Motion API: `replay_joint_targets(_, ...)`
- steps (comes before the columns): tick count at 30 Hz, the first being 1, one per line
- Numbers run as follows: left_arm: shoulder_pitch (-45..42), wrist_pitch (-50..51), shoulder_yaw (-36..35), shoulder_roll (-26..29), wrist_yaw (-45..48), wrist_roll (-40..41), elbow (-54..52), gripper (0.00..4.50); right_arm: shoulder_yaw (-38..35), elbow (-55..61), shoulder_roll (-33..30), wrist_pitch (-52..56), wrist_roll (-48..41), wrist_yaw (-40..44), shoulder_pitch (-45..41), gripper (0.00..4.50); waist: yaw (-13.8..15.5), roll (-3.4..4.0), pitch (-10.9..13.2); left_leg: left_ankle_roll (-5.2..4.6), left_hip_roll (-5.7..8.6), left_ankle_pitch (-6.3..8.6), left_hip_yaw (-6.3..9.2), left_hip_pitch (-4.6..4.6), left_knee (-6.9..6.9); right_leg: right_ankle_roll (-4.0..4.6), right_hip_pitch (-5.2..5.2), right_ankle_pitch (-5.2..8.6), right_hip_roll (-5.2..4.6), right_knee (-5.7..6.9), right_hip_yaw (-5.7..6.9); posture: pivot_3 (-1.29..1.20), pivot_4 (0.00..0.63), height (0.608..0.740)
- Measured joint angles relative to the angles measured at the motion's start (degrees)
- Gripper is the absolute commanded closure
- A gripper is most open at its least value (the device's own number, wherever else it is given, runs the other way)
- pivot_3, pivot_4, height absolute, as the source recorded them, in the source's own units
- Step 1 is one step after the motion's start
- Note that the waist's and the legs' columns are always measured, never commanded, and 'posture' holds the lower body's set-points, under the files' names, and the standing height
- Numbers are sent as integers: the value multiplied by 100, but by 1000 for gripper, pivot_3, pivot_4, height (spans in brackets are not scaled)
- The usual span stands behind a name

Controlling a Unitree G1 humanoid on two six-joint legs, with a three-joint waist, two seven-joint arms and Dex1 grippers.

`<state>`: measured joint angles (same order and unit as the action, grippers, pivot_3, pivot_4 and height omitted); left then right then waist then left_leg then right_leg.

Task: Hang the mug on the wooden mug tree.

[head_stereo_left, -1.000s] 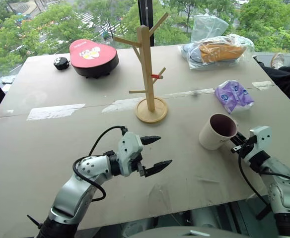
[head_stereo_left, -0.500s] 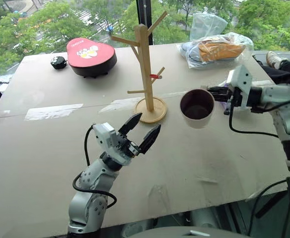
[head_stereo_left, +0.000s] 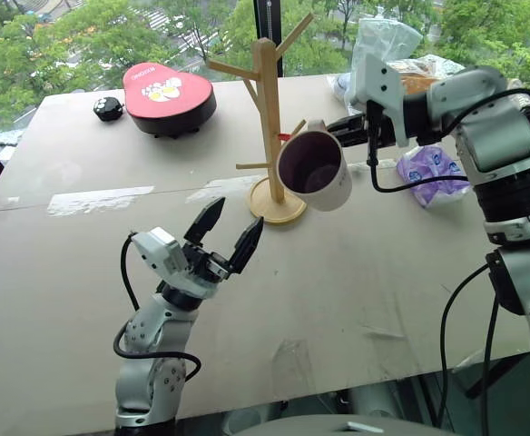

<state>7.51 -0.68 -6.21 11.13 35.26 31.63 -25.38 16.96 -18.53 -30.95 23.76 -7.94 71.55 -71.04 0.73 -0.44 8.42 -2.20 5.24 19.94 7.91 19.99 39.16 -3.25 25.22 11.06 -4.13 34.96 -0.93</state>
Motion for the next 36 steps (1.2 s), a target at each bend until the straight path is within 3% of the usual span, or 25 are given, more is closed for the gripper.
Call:
replay_joint_targets(18,-233,-209,8,43,19,-112,377,117,123,496,307,1124,291,-598,-109,4402,-14,0,0,1,3,-1,0,0,3,1,2,-1,2,4,0,0,150,740)
replay_joint_targets(21,-264,-228,26,42,7,-118,383,117,132,566,325,1217,331,-687,-109,3505,-15,0,0,1,2,-1,0,0,3,1,2,-1,1,4,1,0,150,740)
replay_joint_targets(28,-283,-243,124,42,-4,-126,404,117,132,623,324,1246,442,-791,-109,199,-42,0,0,1,2,-1,0,0,3,1,3,-1,2,6,0,0,150,740)
replay_joint_targets(36,-281,-251,125,42,-21,-125,404,117,115,518,323,1244,456,-823,-162,84,-135,0,0,1,3,-1,0,0,3,1,2,-1,2,5,0,0,150,740)
